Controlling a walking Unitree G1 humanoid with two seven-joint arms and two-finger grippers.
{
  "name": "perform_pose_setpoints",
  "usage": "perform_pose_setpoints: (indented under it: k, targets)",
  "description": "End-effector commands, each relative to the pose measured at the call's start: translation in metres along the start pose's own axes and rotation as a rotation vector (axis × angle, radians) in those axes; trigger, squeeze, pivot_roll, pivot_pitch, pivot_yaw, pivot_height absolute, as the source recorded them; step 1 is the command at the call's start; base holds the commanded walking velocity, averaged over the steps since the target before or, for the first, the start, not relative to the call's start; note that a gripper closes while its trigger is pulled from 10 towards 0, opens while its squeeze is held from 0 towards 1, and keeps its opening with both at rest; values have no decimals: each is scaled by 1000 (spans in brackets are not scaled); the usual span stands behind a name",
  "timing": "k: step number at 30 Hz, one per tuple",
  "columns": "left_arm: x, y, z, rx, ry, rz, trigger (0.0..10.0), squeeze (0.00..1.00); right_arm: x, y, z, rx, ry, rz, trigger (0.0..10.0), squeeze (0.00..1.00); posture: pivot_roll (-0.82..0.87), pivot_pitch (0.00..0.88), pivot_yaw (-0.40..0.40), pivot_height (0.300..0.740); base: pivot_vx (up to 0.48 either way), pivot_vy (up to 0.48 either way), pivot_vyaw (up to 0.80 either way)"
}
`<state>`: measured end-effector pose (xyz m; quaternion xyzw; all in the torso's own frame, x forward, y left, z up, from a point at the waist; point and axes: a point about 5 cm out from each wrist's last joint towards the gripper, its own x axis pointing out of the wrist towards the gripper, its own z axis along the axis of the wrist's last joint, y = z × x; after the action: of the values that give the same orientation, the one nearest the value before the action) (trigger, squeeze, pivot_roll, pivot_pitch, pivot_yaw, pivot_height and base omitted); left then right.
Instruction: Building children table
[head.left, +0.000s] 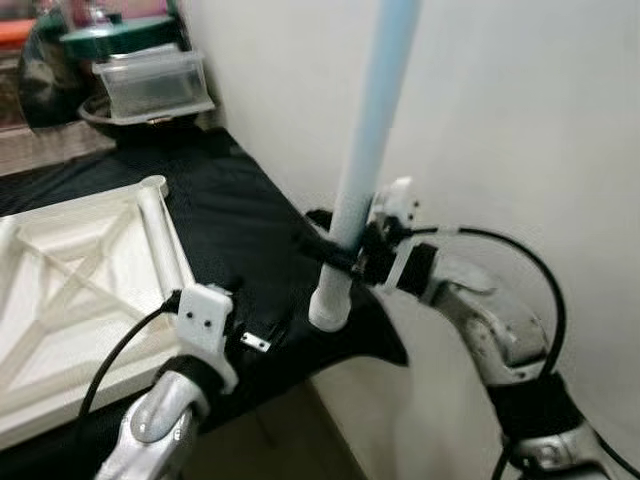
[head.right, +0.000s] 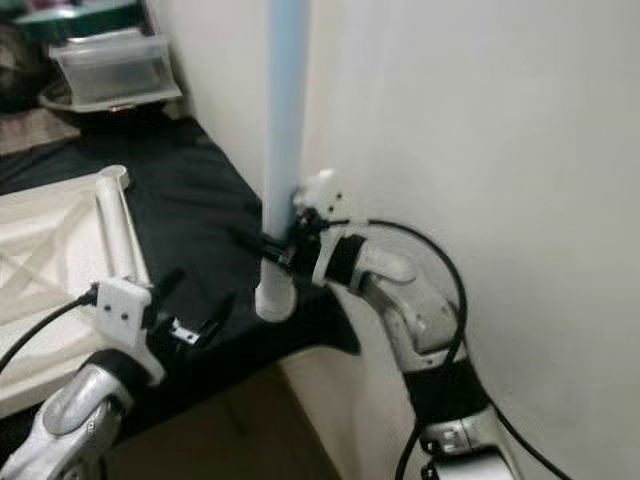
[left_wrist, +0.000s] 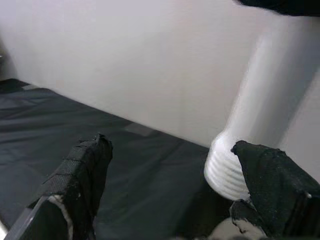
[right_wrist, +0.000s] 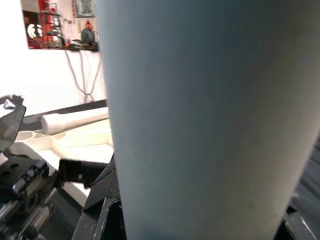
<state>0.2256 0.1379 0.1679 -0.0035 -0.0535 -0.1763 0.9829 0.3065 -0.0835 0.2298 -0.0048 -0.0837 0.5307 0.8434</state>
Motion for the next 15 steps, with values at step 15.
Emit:
perform_pose_setpoints:
  k: [15]
  targets:
    - [-4, 6, -1, -24, 11, 22, 10000, 0, 6, 4, 0, 0, -19, 8, 10000, 0, 37, 0, -46, 740, 0, 224, 0]
